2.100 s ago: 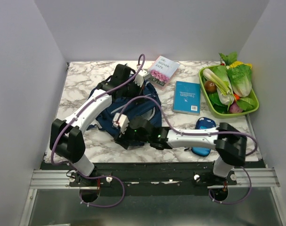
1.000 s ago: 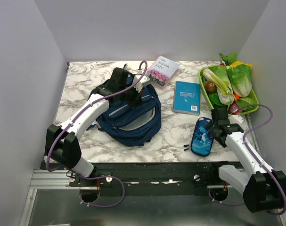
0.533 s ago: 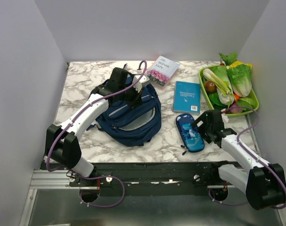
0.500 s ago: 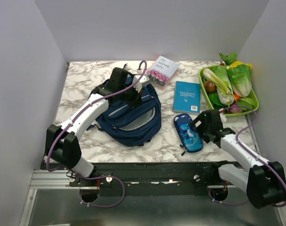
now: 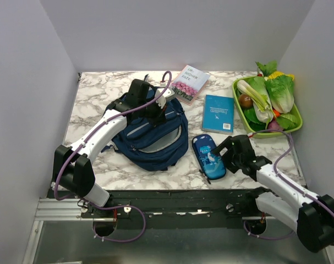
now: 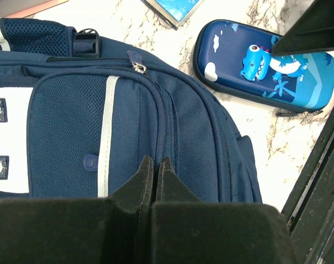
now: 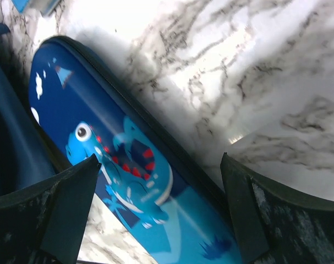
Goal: Pack the student bag
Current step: Pick up the stationery from the center of the board.
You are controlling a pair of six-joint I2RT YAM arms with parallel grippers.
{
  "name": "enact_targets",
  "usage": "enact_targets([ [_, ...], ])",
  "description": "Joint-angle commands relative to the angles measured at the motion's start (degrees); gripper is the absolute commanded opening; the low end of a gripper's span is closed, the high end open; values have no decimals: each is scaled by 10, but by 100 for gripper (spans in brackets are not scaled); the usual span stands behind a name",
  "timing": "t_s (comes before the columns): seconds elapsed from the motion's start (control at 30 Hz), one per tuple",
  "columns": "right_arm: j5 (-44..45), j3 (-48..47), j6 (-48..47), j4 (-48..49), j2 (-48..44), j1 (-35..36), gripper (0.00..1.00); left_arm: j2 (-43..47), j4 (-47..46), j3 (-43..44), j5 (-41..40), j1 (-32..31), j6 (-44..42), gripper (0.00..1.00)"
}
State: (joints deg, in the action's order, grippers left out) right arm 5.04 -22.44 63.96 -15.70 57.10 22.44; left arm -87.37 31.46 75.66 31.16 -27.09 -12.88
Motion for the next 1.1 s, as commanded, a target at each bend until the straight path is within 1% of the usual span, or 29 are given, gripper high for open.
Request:
enact_targets([
  [0.0,-20,43,5,-66,-68,9,100,11,-1,-2,32,2,-3,0],
  [0.07,-38,56,-4,-49,-90,10,100,11,-3,-2,33,2,-1,0],
  [0.13,-47,74,-5,-15,-83,11,100,9,-3,-1,34,3,0,0],
  [0.17,-75,78,-5,2,-60,13,100,10,-3,1,34,2,1,0],
  [0.27,-103,74,-4,73,-11,37,100,10,-3,4,35,1,3,0],
  [0.3,-110,72,-4,95,19,45,100,10,-2,5,35,1,3,0],
  [0.33,-118,71,-3,144,34,59,100,10,-1,5,35,1,3,0],
  [0.4,-131,57,3,180,76,73,100,10,0,6,33,1,1,0],
  [0.53,-144,28,6,254,107,106,100,11,5,7,29,1,-4,0],
  [0.63,-148,6,-5,286,103,120,100,12,6,7,29,1,-6,0],
  [0.77,-119,-16,-30,297,93,132,100,11,6,7,30,1,-5,0],
  [0.93,-98,-45,-78,336,72,138,100,13,7,2,29,1,-6,0],
  [1.07,-99,-69,-102,328,85,139,100,14,7,0,29,1,-8,0],
])
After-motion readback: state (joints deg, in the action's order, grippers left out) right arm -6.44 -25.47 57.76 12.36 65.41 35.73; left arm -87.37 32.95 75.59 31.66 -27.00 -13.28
